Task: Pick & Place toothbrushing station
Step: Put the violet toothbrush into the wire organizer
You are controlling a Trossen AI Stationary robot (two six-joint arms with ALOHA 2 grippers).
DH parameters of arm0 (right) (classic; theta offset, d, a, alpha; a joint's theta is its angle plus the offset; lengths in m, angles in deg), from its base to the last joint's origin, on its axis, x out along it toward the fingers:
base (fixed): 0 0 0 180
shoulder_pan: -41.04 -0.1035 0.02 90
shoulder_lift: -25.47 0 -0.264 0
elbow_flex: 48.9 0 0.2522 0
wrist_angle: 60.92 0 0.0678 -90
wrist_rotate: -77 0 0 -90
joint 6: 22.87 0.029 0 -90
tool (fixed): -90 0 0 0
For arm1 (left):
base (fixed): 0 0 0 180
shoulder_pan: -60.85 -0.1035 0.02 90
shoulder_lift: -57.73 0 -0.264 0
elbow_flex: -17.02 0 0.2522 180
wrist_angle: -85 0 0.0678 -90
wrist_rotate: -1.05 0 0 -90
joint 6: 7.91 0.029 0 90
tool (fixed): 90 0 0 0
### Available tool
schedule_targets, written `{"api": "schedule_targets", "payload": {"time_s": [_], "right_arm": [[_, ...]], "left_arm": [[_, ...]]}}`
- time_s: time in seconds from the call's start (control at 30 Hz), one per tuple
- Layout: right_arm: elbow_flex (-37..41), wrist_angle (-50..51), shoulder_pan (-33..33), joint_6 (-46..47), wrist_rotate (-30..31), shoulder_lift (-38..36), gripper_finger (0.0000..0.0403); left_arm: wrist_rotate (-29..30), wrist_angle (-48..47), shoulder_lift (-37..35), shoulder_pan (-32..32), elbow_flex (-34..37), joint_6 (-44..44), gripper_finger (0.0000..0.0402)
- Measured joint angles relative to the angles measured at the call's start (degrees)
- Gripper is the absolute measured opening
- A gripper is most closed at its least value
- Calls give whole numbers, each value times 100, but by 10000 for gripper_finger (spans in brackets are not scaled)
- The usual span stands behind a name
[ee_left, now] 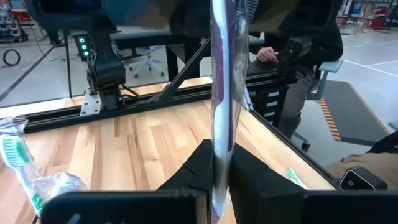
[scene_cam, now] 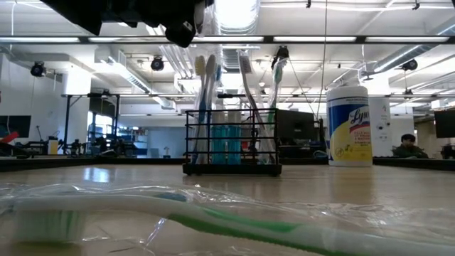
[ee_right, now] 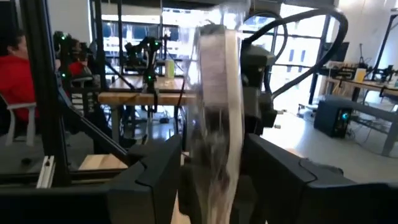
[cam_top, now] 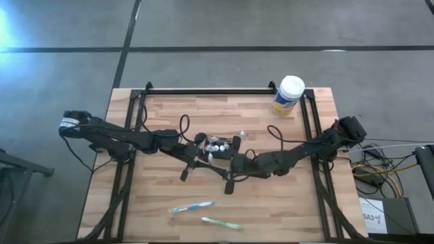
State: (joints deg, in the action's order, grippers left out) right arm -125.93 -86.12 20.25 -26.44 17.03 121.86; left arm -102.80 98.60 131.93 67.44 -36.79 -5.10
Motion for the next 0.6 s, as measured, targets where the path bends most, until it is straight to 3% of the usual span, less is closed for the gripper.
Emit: {"api": "schedule_targets", "payload": {"time_s": [0.23, 0.5, 0.6], "right_arm": [[-327, 721, 35, -68, 17, 9, 144], [-317, 913, 38, -96, 15, 8, 27], [-317, 945, 43, -60, 15, 1, 19]], "left_arm": [[3, -41, 1, 0, 0, 7, 29], [18, -70, 1, 0, 7, 49, 29], [25, -72, 3, 0, 10, 57, 31]]}}
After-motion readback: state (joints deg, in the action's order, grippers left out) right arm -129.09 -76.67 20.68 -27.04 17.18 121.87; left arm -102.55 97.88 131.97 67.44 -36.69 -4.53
